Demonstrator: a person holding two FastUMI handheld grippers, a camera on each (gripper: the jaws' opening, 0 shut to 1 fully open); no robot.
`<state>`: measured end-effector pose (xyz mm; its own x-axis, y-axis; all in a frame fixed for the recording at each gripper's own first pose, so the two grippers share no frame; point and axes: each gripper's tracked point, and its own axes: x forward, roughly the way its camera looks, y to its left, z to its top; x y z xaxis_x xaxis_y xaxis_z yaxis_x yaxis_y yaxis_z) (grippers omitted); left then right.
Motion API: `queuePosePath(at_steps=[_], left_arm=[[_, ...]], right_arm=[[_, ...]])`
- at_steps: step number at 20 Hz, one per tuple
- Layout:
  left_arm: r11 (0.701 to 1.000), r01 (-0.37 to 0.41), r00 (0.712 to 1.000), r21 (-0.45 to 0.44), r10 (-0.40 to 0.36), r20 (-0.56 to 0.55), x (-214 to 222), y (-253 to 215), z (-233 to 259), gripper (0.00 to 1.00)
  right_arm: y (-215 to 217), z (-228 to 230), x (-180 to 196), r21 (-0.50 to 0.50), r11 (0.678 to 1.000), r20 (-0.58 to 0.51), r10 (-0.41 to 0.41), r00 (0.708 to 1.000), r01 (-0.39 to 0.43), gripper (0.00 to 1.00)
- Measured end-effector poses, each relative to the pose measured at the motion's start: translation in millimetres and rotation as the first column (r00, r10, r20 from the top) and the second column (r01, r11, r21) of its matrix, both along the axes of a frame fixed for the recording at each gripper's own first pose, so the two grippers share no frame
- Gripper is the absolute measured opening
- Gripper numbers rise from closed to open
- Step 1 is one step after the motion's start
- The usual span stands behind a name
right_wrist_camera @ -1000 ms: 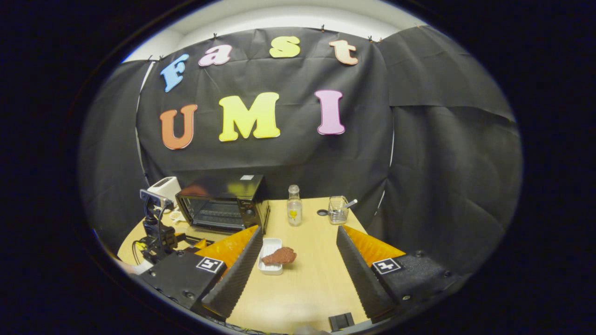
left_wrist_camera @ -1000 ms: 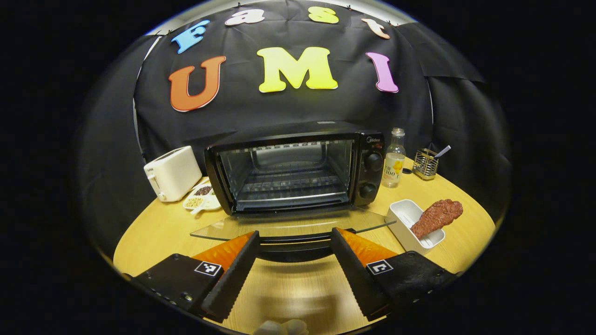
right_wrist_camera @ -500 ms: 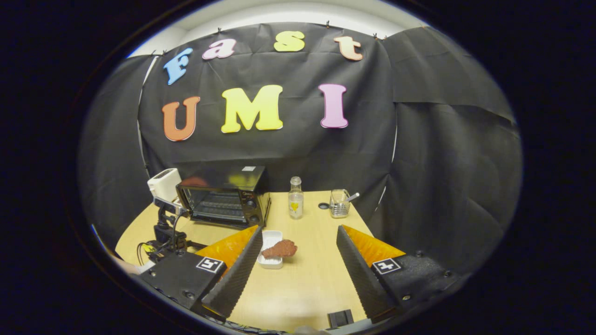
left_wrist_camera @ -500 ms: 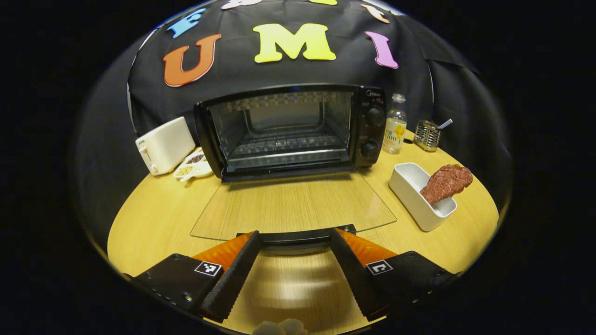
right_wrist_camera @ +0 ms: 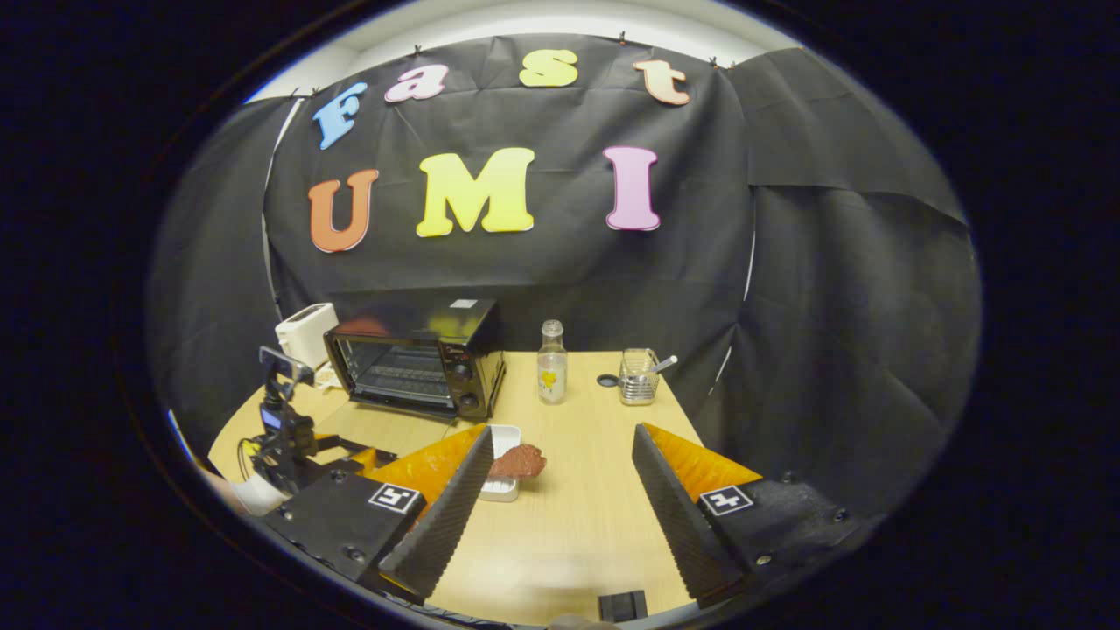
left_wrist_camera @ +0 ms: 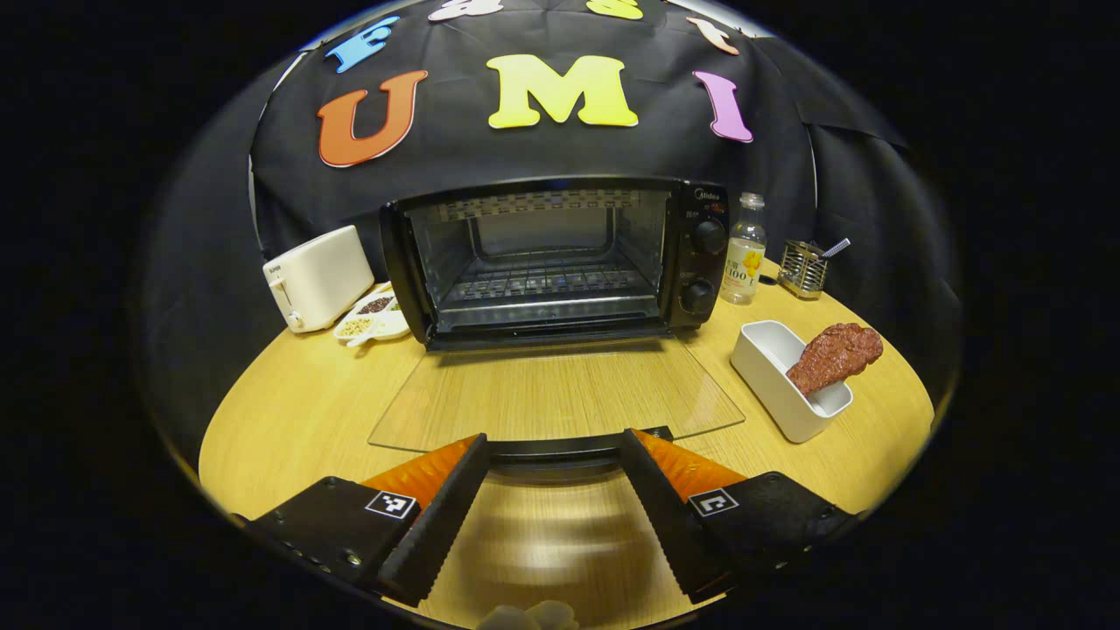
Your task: Open the electric oven with the left hand, put the food in, and close the electric oven.
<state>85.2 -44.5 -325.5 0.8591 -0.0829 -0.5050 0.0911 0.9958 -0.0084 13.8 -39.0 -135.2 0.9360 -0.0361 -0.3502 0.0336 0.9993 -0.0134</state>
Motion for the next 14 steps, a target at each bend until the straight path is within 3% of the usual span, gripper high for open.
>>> queuePosePath(at_steps=[4, 8, 14], left_arm=[[1.0, -0.019, 0.997, 0.002, 0.019, 0.071, -17.1, 13.8, 49.5, 0.97], [0.999, -0.018, 0.991, -0.027, 0.022, 0.132, -44.1, 15.9, 102.3, 0.97], [0.996, -0.083, 0.979, -0.026, 0.087, 0.186, -71.5, 15.3, 168.6, 0.97]], right_arm=[[-2.3, -37.7, 24.1, 0.034, 0.996, -0.076, 0.081, 0.994, -0.079, 1.0], [-4.5, -87.8, 56.7, 0.063, 0.985, -0.176, 0.171, 0.969, -0.162, 0.98], [15.6, -147.6, 110.6, 0.226, 0.942, -0.299, 0.309, 0.903, -0.247, 0.87]])
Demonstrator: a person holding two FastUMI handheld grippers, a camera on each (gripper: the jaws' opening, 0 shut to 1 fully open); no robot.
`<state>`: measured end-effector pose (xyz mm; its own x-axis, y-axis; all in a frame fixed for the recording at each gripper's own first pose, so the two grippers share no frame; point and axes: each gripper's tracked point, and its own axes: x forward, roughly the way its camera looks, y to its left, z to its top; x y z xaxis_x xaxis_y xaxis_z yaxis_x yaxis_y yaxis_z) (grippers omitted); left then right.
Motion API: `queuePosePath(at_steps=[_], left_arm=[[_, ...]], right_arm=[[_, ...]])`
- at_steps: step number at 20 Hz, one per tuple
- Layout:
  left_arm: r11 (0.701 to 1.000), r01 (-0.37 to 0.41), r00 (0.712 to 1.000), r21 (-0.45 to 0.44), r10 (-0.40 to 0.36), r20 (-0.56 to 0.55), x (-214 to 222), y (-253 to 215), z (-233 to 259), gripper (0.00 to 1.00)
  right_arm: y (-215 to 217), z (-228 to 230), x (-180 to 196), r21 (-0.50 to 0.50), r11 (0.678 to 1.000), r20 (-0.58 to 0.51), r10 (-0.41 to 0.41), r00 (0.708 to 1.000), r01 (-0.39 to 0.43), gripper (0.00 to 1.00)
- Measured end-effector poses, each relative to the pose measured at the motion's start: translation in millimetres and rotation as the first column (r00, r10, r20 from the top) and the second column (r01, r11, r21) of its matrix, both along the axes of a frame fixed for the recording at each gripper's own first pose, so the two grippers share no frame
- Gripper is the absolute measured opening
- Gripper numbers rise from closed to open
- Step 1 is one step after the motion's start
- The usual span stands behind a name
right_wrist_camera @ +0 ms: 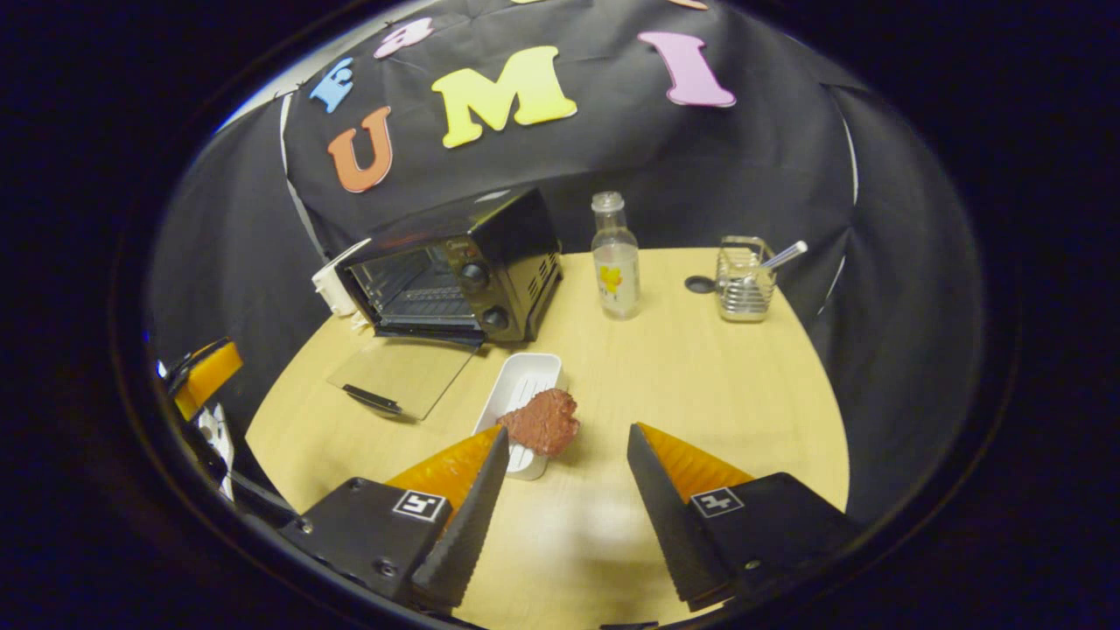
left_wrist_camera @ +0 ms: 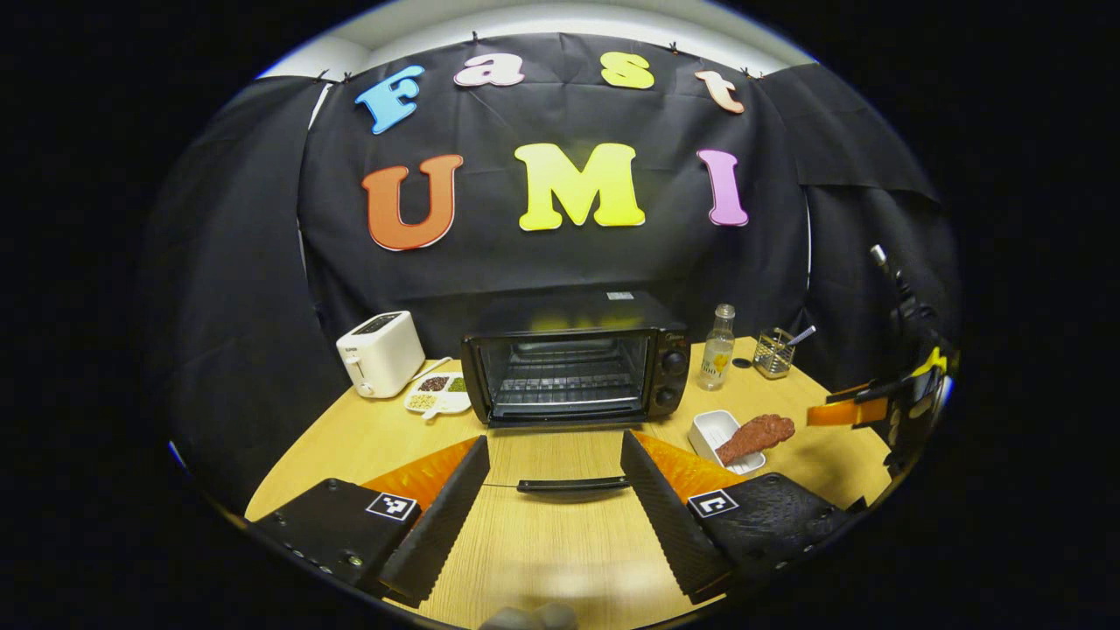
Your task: Open the electric oven with the left hand, put the food in, and close the electric oven.
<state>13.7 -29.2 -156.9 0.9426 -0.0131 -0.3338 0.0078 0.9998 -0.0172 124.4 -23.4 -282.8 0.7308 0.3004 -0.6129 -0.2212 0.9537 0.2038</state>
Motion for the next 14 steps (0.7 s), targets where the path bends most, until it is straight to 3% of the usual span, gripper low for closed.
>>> queuePosePath(at_steps=[4, 5, 6, 8, 9, 10, 13, 14], left_arm=[[0.996, -0.087, 0.996, -0.005, 0.087, -0.001, -14.2, -4.5, 22.9, 0.96], [0.994, -0.105, 0.994, -0.008, 0.105, -0.001, -17.1, -6.8, 28.1, 0.97], [0.992, -0.122, 0.992, -0.011, 0.122, -0.003, -21.1, -9.1, 31.8, 0.97], [0.988, -0.153, 0.988, -0.01, 0.152, -0.01, -27.2, -12.3, 37.9, 0.97], [0.987, -0.161, 0.987, -0.003, 0.161, -0.012, -29.0, -13.2, 39.3, 0.96], [0.986, -0.169, 0.986, 0.008, 0.169, -0.009, -31.3, -13.5, 41.3, 0.96], [0.983, -0.186, 0.983, 0.009, 0.186, -0.014, -36.0, -19.1, 44.4, 0.96], [0.982, -0.189, 0.982, 0.01, 0.189, -0.011, -37.1, -20.3, 45.2, 0.97]], right_arm=[[14.0, -29.0, 19.4, 0.112, 0.991, -0.119, 0.081, 0.99, -0.068, 0.6], [14.6, -34.7, 22.3, 0.134, 0.988, -0.151, 0.091, 0.984, -0.071, 0.57], [16.1, -41.0, 24.7, 0.152, 0.985, -0.177, 0.102, 0.979, -0.075, 0.6], [20.4, -45.2, 28.3, 0.218, 0.974, -0.218, 0.115, 0.969, -0.066, 0.45], [24.4, -46.9, 30.1, 0.251, 0.966, -0.239, 0.115, 0.964, -0.054, 0.55], [27.1, -48.4, 30.1, 0.277, 0.96, -0.262, 0.11, 0.959, -0.034, 0.38], [29.7, -46.0, 29.6, 0.326, 0.945, -0.286, 0.112, 0.952, -0.014, 0.24], [30.5, -43.4, 29.1, 0.342, 0.94, -0.291, 0.114, 0.95, -0.008, 0.23]])
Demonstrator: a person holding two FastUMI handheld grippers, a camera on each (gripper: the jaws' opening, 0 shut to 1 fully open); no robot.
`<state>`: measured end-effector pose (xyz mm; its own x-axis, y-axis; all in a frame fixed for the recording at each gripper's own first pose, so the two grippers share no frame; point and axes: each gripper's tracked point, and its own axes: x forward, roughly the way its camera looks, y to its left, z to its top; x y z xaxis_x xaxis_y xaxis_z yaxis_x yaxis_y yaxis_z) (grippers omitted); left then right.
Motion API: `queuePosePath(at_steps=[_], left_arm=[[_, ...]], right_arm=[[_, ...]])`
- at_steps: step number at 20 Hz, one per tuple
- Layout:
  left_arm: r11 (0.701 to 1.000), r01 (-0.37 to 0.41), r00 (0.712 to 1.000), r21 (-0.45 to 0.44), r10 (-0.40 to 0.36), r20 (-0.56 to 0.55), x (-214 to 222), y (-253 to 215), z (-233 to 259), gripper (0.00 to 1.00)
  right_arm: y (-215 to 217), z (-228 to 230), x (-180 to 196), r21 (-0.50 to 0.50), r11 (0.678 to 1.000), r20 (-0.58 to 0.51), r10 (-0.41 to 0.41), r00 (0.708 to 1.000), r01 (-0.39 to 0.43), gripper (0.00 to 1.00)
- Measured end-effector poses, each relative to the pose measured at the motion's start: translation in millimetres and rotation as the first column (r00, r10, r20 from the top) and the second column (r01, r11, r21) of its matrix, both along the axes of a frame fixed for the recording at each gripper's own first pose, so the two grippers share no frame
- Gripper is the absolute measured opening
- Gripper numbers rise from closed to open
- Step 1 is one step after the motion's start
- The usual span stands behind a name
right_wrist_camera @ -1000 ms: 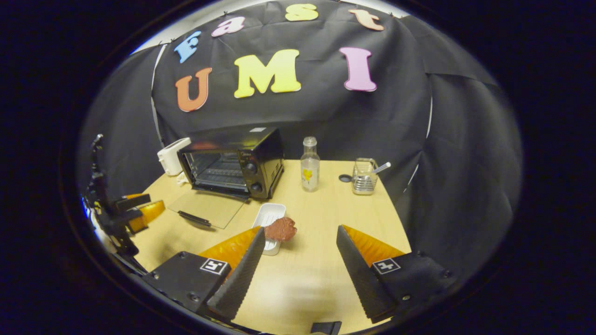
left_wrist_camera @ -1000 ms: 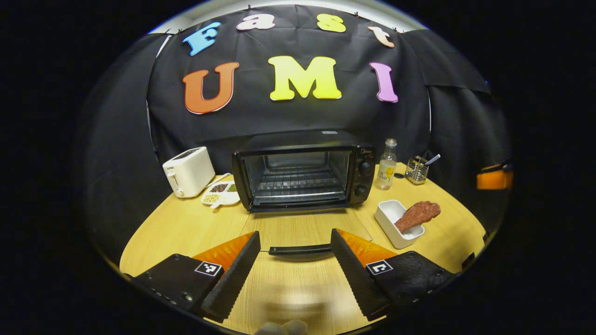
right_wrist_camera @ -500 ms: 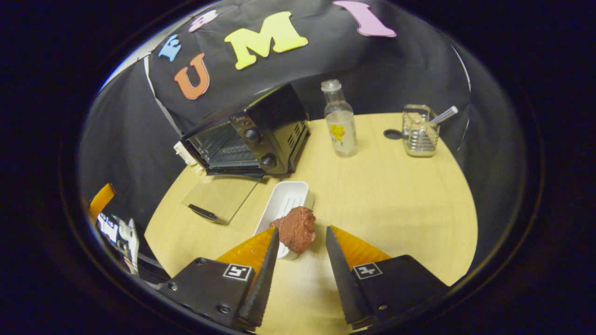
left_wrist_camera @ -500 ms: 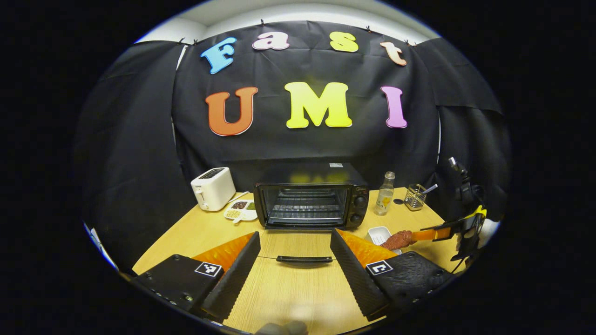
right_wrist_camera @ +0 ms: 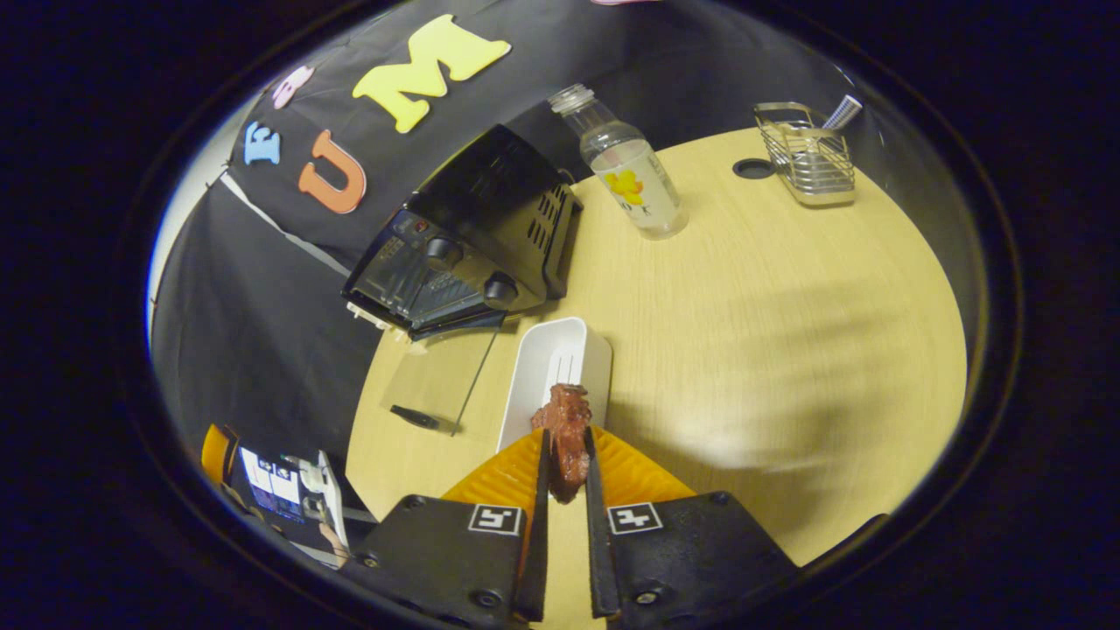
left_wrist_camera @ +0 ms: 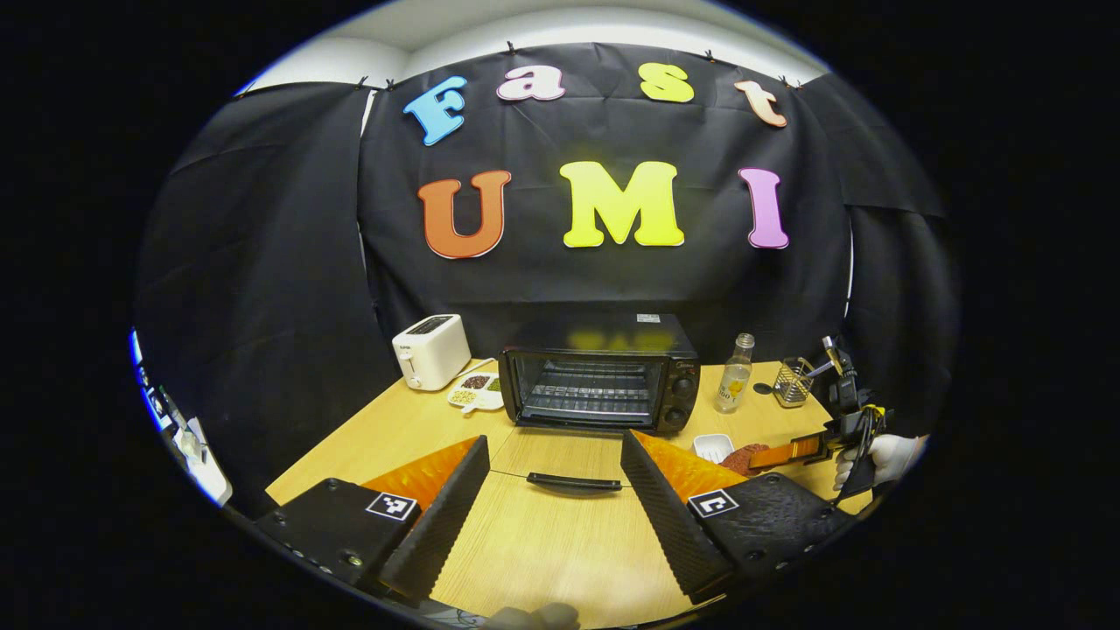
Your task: Open the electric oven with the left hand, put the food in, and close the electric oven.
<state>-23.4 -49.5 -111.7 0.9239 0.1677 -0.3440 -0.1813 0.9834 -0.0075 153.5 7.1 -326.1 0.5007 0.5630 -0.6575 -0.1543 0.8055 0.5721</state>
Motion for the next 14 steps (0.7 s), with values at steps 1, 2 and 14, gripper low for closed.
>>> queuePosePath(at_steps=[1, 2, 14], left_arm=[[1.0, -0.001, 1.0, -0.002, 0.001, 0.004, -0.6, -0.9, 1.0, 0.97], [1.0, -0.001, 1.0, -0.005, 0.001, 0.006, -1.4, -1.5, 1.4, 0.97], [0.99, 0.135, 0.99, -0.025, -0.134, 0.037, 15.7, 36.2, -4.6, 0.97]], right_arm=[[1.2, 0.6, -1.0, 0.003, 1.0, -0.007, -0.002, 1.0, 0.002, 0.2], [2.7, 2.1, -2.1, 0.002, 1.0, -0.005, 0.005, 1.0, -0.005, 0.17], [49.8, 96.7, -6.5, 0.028, 0.993, 0.166, -0.115, 0.979, 0.112, 0.16]])
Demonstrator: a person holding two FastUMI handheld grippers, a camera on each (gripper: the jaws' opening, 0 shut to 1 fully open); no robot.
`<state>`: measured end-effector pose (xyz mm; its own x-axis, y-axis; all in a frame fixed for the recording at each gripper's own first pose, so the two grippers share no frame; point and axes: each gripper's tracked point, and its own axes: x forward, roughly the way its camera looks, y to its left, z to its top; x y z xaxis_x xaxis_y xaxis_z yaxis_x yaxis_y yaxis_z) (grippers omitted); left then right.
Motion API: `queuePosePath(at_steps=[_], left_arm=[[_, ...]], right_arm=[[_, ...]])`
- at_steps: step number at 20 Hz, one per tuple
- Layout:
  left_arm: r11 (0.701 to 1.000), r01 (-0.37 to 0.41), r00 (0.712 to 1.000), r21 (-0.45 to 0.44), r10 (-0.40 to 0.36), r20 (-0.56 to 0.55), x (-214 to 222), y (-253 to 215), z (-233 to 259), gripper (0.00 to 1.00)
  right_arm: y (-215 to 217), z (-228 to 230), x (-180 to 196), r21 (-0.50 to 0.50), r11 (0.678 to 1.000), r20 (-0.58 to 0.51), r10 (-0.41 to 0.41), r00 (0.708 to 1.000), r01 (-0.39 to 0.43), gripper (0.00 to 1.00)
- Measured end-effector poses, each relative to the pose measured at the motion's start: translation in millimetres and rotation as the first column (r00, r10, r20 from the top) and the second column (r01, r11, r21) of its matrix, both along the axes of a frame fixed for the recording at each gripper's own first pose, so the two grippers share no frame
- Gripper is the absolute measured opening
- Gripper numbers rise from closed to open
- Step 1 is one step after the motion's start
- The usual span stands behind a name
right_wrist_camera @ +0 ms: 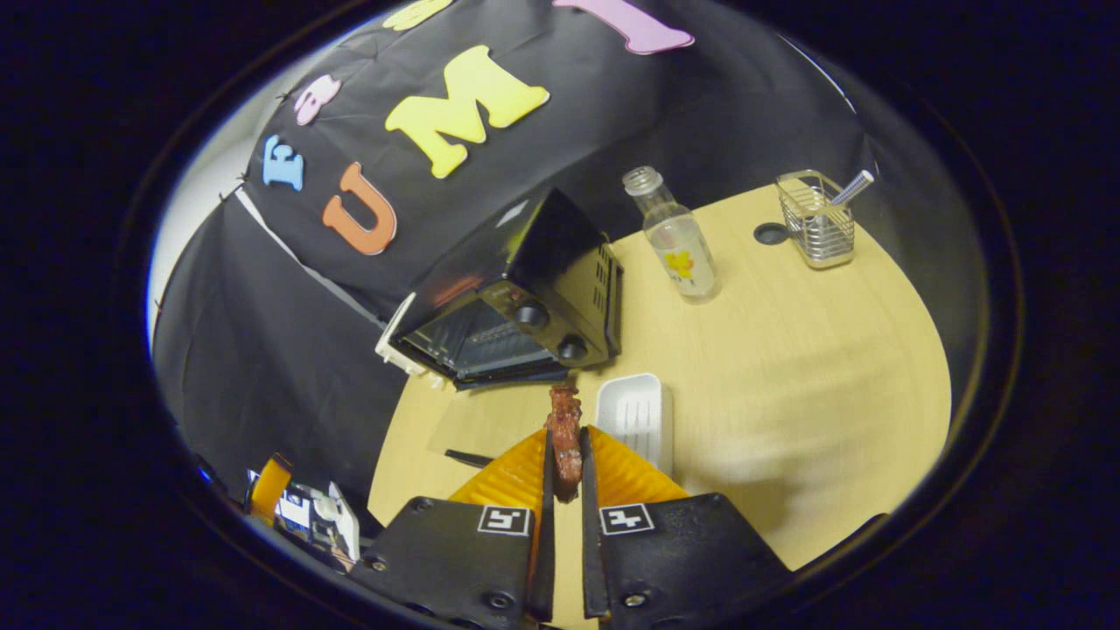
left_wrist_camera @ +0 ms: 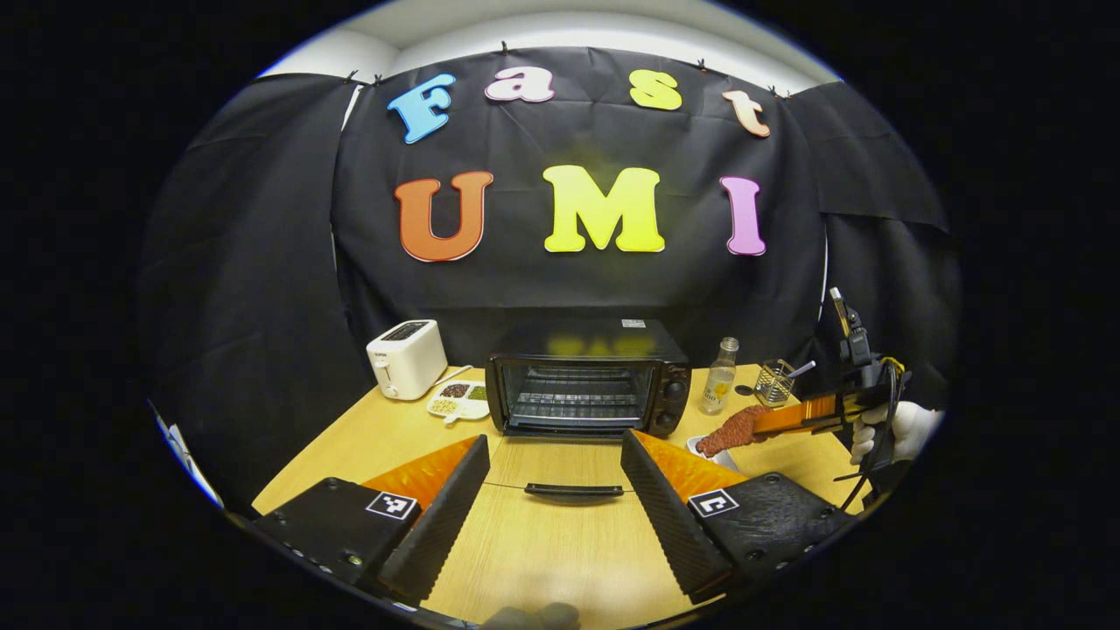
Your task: Open the electric oven with the left hand, put the food in, and close the electric oven.
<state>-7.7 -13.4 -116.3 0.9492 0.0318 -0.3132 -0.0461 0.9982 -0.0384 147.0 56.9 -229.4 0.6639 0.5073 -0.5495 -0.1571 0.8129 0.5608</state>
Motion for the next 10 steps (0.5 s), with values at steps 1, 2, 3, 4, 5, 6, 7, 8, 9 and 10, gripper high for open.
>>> queuePosePath(at_steps=[1, 2, 3, 4, 5, 6, 7, 8, 9, 10], left_arm=[[1.0, 0.009, 1.0, 0.003, -0.009, -0.005, 1.3, 9.7, -3.4, 0.97], [1.0, 0.015, 1.0, 0.005, -0.015, -0.005, 3.0, 18.8, -3.7, 0.97], [1.0, 0.025, 1.0, 0.008, -0.025, -0.004, 4.6, 24.8, -2.9, 0.97], [0.999, 0.03, 1.0, 0.02, -0.03, -0.005, 5.9, 33.3, -3.4, 0.96], [0.999, 0.038, 0.999, 0.035, -0.038, -0.007, 5.4, 43.2, -3.3, 0.96], [0.998, 0.045, 0.999, 0.052, -0.044, -0.013, 4.0, 50.4, -4.3, 0.97], [0.997, 0.05, 0.999, 0.066, -0.049, -0.015, 3.9, 60.2, -2.2, 0.97], [0.996, 0.056, 0.998, 0.068, -0.055, -0.016, 4.3, 67.0, 0.3, 0.97], [0.996, 0.055, 0.998, 0.071, -0.055, -0.014, 4.7, 74.0, 1.8, 0.96], [0.996, 0.053, 0.998, 0.074, -0.052, -0.019, 3.6, 81.3, 2.6, 0.97]], right_arm=[[13.2, 6.6, 0.9, 0.007, 1.0, 0.019, -0.012, 1.0, 0.012, 0.16], [26.8, 12.6, 1.1, 0.023, 0.999, 0.035, -0.025, 0.999, 0.024, 0.16], [43.3, 16.3, 2.7, 0.045, 0.998, 0.048, -0.036, 0.998, 0.034, 0.16], [58.9, 20.5, 3.2, 0.071, 0.997, 0.058, -0.046, 0.997, 0.042, 0.16], [74.2, 23.2, 4.1, 0.099, 0.994, 0.062, -0.05, 0.997, 0.044, 0.16], [89.0, 24.9, 7.3, 0.126, 0.991, 0.07, -0.062, 0.996, 0.053, 0.12], [102.4, 26.2, 13.0, 0.148, 0.987, 0.077, -0.078, 0.994, 0.065, 0.12], [114.6, 25.3, 20.1, 0.164, 0.983, 0.085, -0.096, 0.992, 0.081, 0.16], [124.8, 23.7, 28.0, 0.172, 0.98, 0.089, -0.121, 0.989, 0.105, 0.16], [132.7, 23.2, 36.0, 0.174, 0.976, 0.096, -0.151, 0.984, 0.133, 0.16]])
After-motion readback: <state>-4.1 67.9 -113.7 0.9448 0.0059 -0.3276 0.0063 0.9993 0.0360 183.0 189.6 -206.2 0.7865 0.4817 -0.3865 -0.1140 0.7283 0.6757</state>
